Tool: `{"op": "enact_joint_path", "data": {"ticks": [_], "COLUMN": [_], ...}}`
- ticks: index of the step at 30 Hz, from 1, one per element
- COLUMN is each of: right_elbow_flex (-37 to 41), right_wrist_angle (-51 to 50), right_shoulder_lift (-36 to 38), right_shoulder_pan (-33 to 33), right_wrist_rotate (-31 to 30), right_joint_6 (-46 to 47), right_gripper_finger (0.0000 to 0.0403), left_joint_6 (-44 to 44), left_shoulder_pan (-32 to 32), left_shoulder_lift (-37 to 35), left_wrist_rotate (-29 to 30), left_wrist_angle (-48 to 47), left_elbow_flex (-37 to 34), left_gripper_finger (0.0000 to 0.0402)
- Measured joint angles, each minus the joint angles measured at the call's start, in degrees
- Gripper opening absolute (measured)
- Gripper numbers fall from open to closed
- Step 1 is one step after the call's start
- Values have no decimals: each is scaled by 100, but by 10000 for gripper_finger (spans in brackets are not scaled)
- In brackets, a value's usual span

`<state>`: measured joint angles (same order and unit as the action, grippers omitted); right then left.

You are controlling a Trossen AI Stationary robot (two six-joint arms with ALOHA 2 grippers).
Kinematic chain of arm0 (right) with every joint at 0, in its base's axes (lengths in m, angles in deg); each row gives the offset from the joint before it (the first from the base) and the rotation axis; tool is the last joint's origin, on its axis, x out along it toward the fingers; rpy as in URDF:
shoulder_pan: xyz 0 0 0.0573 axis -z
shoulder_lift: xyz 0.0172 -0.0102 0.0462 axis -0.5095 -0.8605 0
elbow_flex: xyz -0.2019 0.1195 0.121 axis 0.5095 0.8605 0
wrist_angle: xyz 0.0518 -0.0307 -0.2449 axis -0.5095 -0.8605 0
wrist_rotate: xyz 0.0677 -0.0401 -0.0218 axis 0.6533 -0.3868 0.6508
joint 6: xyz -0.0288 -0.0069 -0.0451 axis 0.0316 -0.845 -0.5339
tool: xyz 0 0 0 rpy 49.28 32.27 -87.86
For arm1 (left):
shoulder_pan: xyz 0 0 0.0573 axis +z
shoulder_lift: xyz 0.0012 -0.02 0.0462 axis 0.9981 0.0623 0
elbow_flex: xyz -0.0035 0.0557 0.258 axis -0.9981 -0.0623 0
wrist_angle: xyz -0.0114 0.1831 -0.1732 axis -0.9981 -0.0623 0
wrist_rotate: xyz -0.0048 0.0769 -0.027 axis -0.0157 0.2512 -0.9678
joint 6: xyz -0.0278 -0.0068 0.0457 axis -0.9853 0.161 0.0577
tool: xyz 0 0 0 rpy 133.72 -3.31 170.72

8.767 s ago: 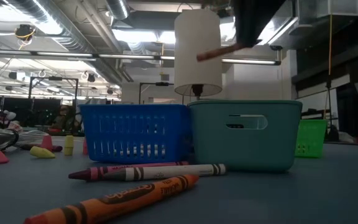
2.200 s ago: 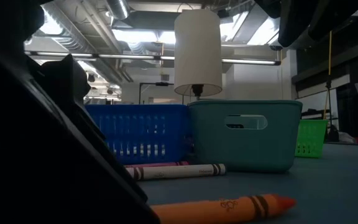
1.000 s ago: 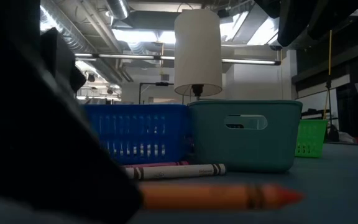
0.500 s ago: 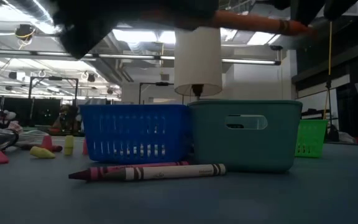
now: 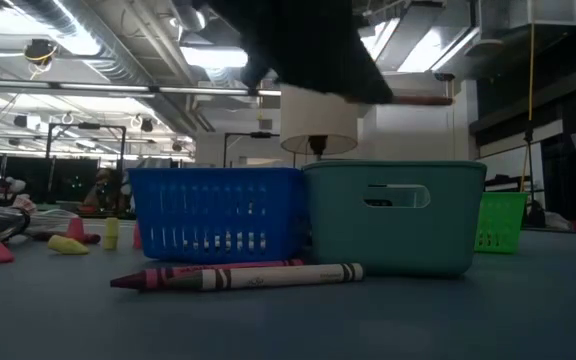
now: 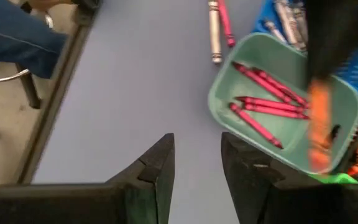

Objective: Sort crayons
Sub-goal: Put the orange crayon into the black bin

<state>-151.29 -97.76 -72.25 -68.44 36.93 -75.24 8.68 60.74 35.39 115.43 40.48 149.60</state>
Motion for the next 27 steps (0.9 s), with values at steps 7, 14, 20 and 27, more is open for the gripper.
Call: {"op": "enact_joint_path", "data": {"ticks": [7, 14, 20, 27], "right_elbow_flex": [0, 0, 2, 4], "right_wrist_angle": [199, 375, 379, 415], "right_shoulder_lift": [0, 0, 0, 0], "right_shoulder_pan": [-414, -763, -1020, -1107], "right_wrist_rotate": [-255, -546, -1028, -1188], "right_joint_6": [366, 920, 1328, 1624], "right_gripper_finger": [128, 128, 128, 128], "left_joint_6": [155, 148, 146, 141], "left_shoulder_pan": [864, 1458, 1707, 1778], "left_shoulder_lift": [1, 0, 0, 1], "left_wrist_rotate": [-342, -633, -640, -707], "left_wrist_angle": [-160, -809, -1131, -1129], "left_elbow_flex": [0, 0, 0, 0], "left_gripper_finger": [10, 11, 16, 52]}}
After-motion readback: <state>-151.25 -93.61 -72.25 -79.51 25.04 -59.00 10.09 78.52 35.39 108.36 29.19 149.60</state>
